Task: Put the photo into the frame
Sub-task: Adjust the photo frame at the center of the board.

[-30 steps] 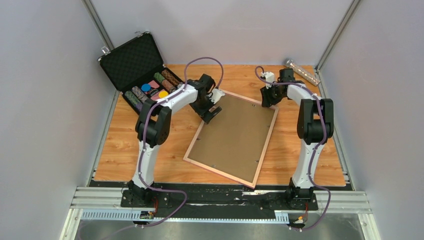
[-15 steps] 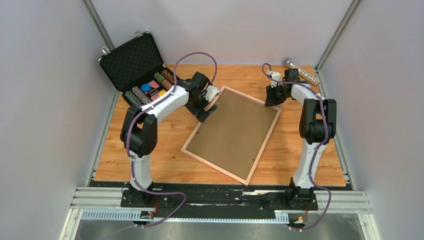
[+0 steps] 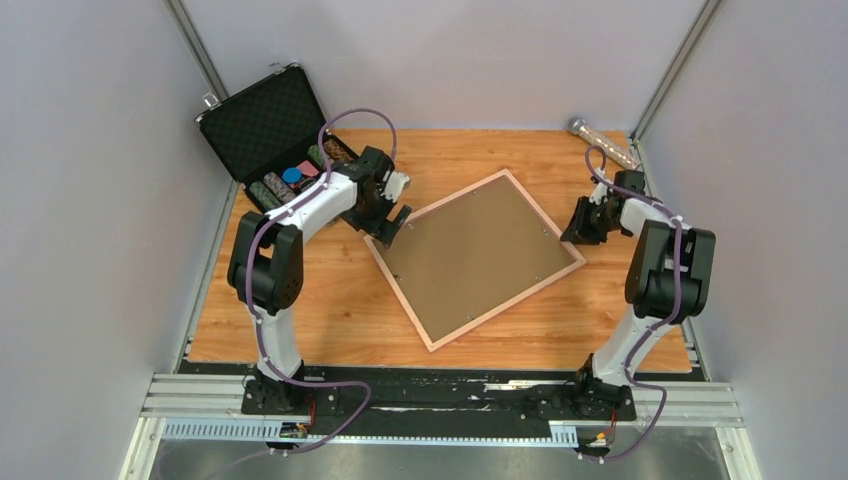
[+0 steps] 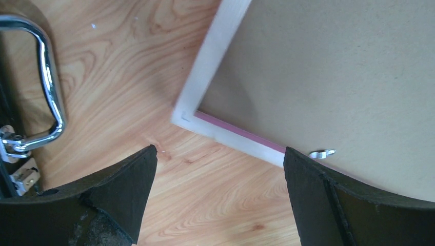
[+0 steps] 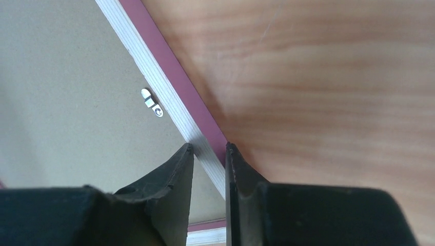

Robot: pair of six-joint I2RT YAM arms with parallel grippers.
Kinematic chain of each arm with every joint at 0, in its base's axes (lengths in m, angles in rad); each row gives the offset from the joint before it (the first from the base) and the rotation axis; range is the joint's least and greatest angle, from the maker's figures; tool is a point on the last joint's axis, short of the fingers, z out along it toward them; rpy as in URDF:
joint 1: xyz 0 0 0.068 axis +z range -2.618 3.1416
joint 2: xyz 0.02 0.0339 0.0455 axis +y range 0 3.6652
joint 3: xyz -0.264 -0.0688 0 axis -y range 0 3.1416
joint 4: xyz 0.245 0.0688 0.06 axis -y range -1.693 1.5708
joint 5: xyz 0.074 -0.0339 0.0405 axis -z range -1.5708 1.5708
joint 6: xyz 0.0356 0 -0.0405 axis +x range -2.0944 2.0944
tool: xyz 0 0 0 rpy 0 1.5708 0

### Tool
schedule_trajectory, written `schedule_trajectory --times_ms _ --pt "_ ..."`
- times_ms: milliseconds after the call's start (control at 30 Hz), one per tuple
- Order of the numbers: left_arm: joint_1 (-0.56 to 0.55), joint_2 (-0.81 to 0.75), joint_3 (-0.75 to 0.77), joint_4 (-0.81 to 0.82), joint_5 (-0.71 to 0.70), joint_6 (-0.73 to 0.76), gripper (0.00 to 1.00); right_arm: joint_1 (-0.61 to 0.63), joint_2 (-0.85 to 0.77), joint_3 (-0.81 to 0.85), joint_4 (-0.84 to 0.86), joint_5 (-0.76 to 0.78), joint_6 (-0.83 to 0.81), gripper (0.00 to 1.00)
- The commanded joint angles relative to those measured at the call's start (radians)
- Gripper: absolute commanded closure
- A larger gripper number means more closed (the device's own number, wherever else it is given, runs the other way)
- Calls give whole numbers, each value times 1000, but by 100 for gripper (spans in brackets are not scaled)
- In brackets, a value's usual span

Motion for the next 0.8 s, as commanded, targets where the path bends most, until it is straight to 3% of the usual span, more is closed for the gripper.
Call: schedule_trajectory --times_ms 0,333,533,633,767 --pt "3 -13 -15 28 28 -94 0 -1 -83 -112 -25 48 148 100" --pt "19 -1 -73 70 39 -159 0 -128 -214 -232 31 47 186 100" --pt "20 22 -82 79 42 -164 0 -140 -259 -268 19 5 147 99" --pt "22 24 -89 84 42 -164 0 -140 -293 -273 19 -54 129 90" --pt "35 3 -119 100 58 -167 0 -138 -330 -254 43 -101 121 68"
